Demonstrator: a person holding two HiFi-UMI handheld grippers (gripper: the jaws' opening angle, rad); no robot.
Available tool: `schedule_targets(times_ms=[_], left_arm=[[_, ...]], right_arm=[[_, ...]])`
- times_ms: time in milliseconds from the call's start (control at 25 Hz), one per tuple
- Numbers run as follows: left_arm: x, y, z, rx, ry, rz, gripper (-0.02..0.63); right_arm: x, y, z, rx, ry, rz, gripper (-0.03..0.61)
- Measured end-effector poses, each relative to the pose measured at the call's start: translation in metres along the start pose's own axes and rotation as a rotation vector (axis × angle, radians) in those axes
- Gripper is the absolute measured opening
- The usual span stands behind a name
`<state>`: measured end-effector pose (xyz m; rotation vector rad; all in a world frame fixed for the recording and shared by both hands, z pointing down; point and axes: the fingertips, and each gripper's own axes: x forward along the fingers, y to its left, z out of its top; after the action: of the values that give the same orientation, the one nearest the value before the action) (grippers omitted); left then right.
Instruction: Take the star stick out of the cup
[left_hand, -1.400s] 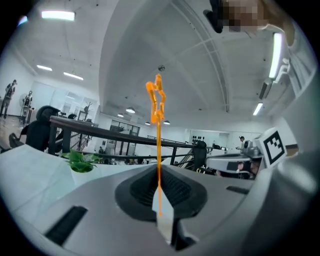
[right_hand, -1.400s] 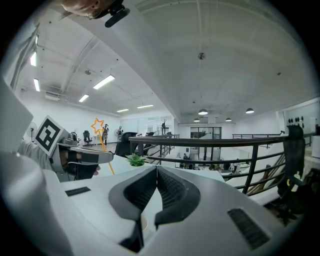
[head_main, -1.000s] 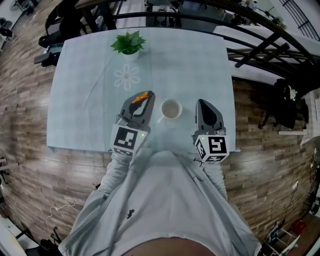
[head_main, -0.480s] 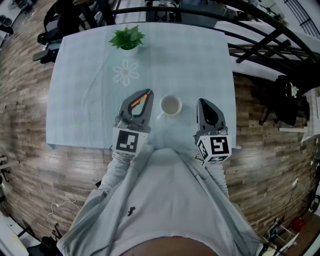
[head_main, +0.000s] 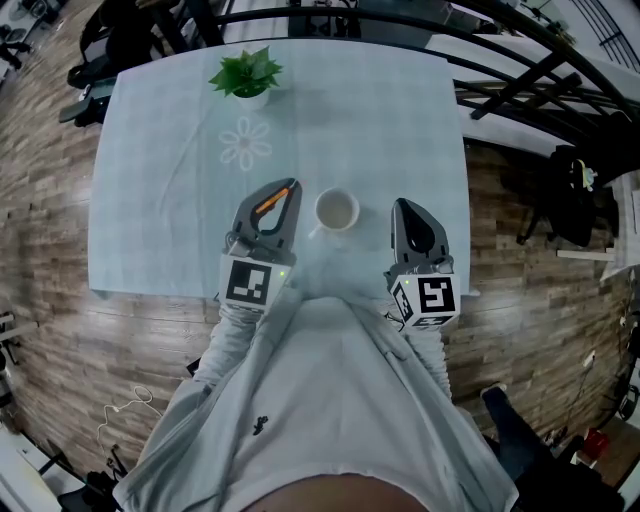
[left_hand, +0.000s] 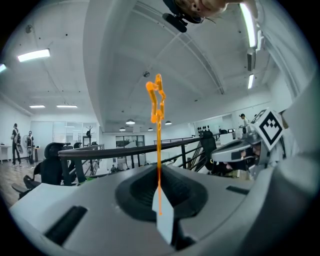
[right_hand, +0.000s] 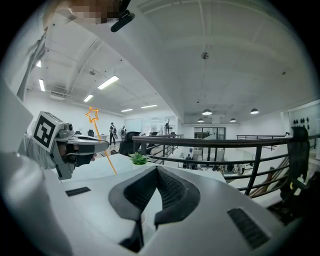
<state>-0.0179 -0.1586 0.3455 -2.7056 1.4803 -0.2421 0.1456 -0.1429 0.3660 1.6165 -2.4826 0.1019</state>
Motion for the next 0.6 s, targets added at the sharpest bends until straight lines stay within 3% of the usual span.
schedule_targets(times_ms=[600], left_arm=[[0.0058,0.0001,-0.0041,-0.015,0.009,-0.017,0.028]], right_arm=[[0.0003,-0.0048,-0.0010,0.015,-0.002,-0.011,0.015]])
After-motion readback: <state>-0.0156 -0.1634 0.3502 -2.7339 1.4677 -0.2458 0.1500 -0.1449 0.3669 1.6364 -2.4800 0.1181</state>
